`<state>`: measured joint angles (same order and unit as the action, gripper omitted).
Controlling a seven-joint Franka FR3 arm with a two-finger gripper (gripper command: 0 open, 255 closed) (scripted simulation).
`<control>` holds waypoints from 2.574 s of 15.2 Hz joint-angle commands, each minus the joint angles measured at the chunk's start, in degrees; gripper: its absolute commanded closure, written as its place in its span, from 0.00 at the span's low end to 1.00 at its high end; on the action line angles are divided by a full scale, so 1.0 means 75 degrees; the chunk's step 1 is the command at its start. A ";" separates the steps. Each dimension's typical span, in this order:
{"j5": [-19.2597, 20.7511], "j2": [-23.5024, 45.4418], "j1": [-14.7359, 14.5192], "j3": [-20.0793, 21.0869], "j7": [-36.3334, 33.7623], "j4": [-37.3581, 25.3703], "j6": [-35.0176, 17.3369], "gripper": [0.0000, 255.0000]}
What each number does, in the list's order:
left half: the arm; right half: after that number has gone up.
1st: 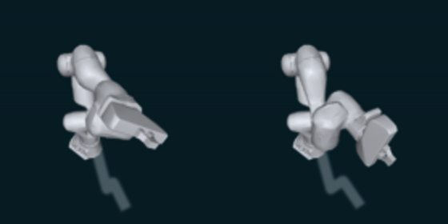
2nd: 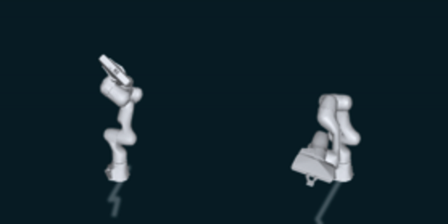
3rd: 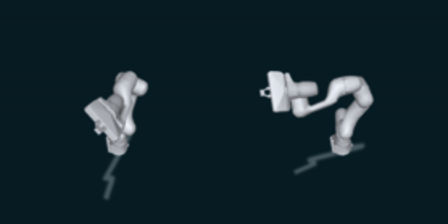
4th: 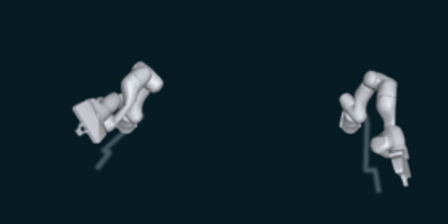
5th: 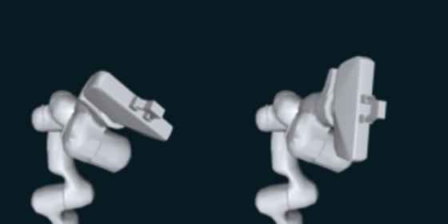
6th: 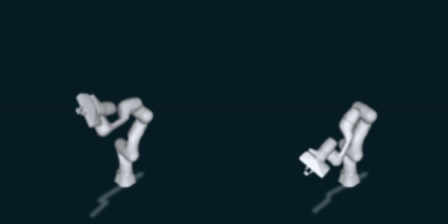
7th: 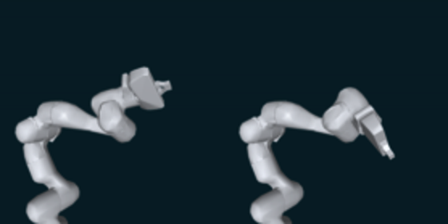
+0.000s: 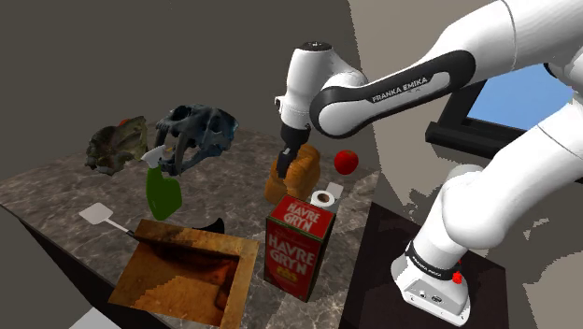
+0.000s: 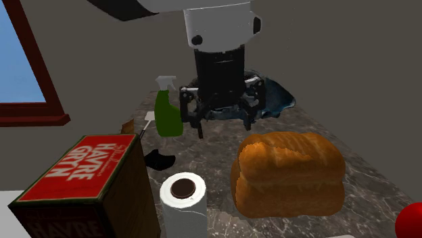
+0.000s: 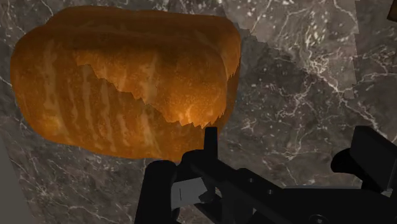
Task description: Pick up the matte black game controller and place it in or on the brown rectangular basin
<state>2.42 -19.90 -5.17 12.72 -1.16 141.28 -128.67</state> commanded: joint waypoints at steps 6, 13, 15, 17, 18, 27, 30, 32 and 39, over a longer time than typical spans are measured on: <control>0.0643 0.1955 -0.0071 0.0613 -0.0896 -0.0794 -0.1312 0.00; 0.1889 0.3958 -0.0393 0.0825 -0.2023 -0.2041 -0.2075 0.00; 0.2250 0.4525 -0.0580 0.0783 -0.2319 -0.2480 -0.2198 0.00; 0.2574 0.5085 -0.0799 0.0710 -0.2576 -0.2954 -0.2286 0.00; 0.2719 0.5363 -0.0915 0.0666 -0.2687 -0.3204 -0.2319 0.00; 0.3165 0.6142 -0.1122 0.0366 -0.2989 -0.3494 -0.2782 0.00; 0.3165 0.6142 -0.1123 0.0366 -0.2989 -0.3494 -0.2782 0.00; 0.3165 0.6142 -0.1123 0.0366 -0.2989 -0.3494 -0.2782 0.00; 0.3103 0.6095 -0.1068 0.0398 -0.2900 -0.3523 -0.2720 1.00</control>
<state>25.72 25.61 -13.28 15.81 -22.95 114.33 -149.49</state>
